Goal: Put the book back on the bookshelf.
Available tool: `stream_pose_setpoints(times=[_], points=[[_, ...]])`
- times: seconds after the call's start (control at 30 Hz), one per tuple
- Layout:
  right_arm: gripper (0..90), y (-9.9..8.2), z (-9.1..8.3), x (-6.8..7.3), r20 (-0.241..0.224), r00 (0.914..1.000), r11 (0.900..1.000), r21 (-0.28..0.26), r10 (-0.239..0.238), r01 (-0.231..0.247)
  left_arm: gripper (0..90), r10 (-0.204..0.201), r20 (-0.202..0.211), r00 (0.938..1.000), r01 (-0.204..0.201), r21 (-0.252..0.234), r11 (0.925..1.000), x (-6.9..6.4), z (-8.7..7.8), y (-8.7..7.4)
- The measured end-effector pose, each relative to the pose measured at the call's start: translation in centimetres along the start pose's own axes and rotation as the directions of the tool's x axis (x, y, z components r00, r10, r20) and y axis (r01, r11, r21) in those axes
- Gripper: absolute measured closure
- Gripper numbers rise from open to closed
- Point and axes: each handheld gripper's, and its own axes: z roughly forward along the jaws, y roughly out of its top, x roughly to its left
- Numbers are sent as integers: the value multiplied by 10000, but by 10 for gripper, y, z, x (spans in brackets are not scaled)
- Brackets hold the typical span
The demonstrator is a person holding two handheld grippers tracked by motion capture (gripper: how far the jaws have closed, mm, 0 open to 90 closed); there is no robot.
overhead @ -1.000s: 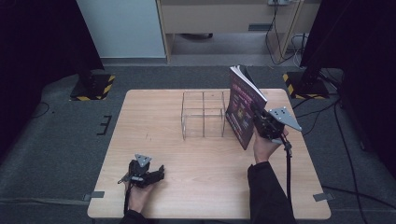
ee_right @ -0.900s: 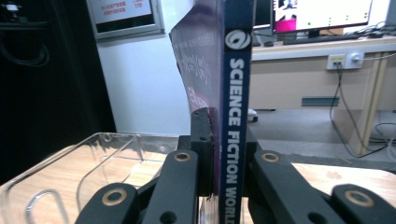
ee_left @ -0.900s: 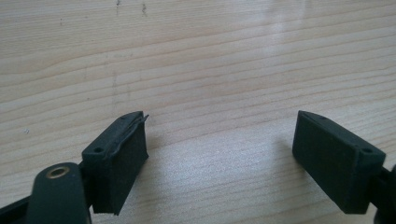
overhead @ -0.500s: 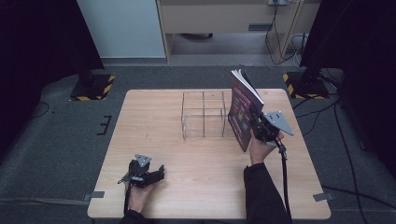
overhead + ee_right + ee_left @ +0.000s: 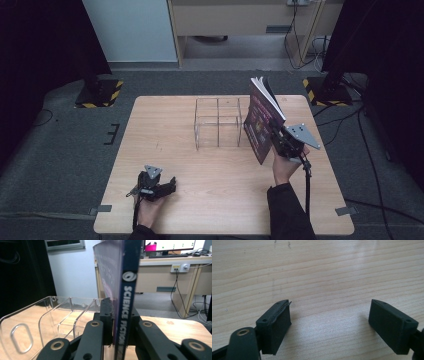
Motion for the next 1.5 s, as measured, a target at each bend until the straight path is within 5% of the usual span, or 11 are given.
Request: stream_pose_setpoints(times=[0.27,0.77,0.97,1.5], points=[[840,8,1,-2,-128,9993,9988,354,347,-343,168,-1,3,10000,1,3,10000,0,0,0],[845,2,22,2,298,9984,9974,-546,487,-471,168,0,4,10000,0,2,10000,0,0,0],[841,2,21,3,374,9982,9978,-495,470,-452,168,-1,3,10000,1,1,10000,0,0,0],[617,4,18,2,179,9998,10000,7,97,-98,168,7,3,10000,-7,7,10000,0,0,0]])
